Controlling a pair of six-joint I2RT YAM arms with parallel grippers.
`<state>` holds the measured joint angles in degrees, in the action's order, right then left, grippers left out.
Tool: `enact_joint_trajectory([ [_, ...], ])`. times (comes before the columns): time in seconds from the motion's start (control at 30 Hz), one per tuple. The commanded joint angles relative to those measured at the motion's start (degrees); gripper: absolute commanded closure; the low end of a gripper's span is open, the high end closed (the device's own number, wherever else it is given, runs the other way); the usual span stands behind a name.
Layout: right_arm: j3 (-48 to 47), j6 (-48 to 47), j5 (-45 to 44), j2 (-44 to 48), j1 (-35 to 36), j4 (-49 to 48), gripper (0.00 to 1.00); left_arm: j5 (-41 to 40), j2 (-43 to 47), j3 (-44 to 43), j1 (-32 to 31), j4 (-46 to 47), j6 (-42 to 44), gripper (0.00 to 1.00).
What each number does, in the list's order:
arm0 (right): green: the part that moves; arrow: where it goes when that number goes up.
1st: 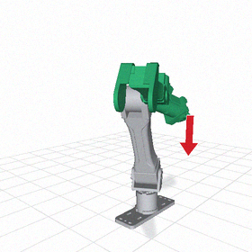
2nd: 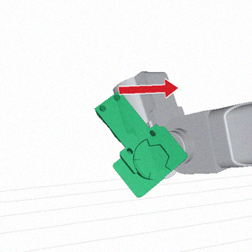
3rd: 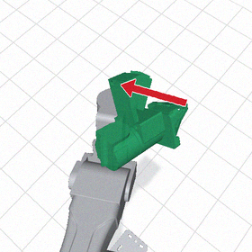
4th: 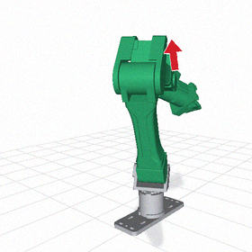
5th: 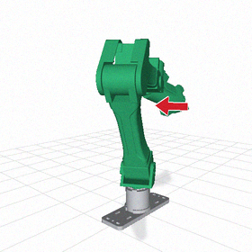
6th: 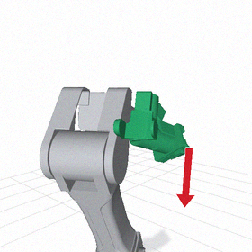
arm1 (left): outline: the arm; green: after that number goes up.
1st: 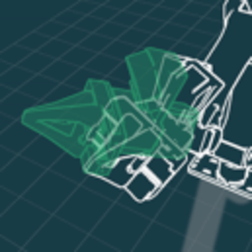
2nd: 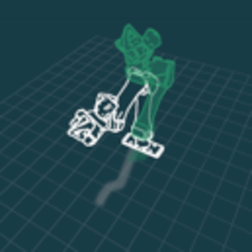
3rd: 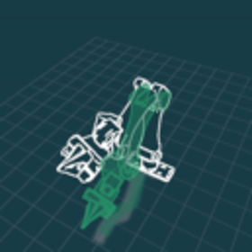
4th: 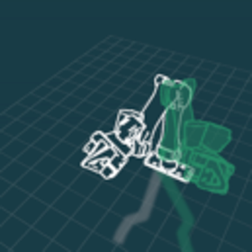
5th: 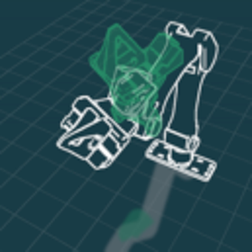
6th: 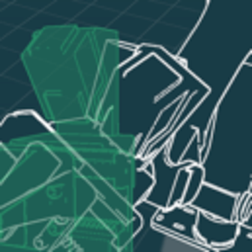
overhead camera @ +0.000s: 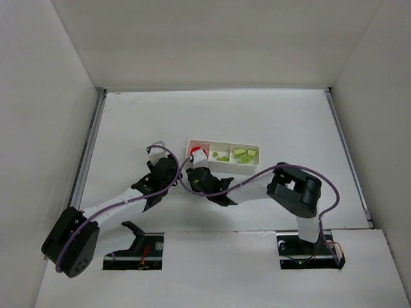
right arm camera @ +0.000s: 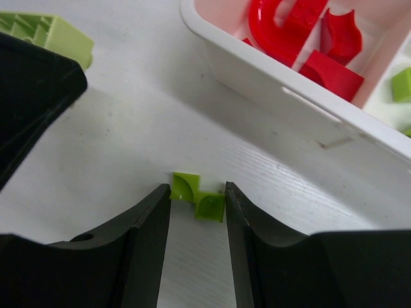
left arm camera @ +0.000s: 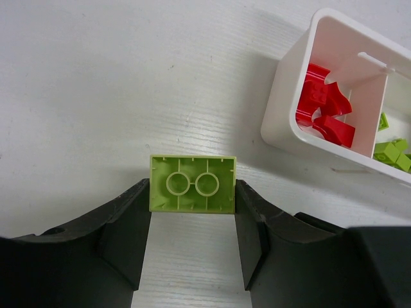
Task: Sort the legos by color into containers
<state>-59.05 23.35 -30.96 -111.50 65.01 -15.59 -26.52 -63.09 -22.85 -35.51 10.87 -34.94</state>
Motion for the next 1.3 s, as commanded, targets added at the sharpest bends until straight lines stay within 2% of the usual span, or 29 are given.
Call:
enact_joint_trajectory([
  [0.0,1.1,0.2,-1.9,4.7,0.6,-0.4,0.56,-0.1,0.4,0.1,0.5,1.5,0.6,0.71],
  [0.37,4.5,0.0,-2.0,14.4,0.2,0.7,0.55,-0.1,1.0,-0.5,-0.1,1.0,0.7,0.71],
  [0.57,5.3,-0.6,-1.7,18.4,-5.8,1.3,0.55,-0.3,6.7,-1.7,-3.6,-2.9,-0.5,0.71],
  [0.7,4.9,-0.7,-1.5,17.0,-10.3,0.8,0.55,-1.4,10.2,-3.2,-6.0,-5.4,-0.7,0.71],
  [0.93,3.6,-0.2,-1.6,14.2,-13.8,0.3,0.55,-3.3,11.8,-6.1,-9.4,-7.3,-0.6,0.71],
  [1.0,3.2,0.3,-1.0,13.6,-14.3,0.3,0.52,-3.4,11.5,-7.1,-10.1,-7.4,-0.4,0.71],
  [1.13,2.7,0.6,-2.0,13.3,-14.3,1.2,0.39,-3.4,10.2,-8.6,-11.6,-6.6,-0.7,0.71],
  [1.27,4.4,1.2,-2.5,16.6,-14.6,1.2,0.36,-3.4,7.7,-11.3,-13.6,-5.8,-0.7,0.71],
])
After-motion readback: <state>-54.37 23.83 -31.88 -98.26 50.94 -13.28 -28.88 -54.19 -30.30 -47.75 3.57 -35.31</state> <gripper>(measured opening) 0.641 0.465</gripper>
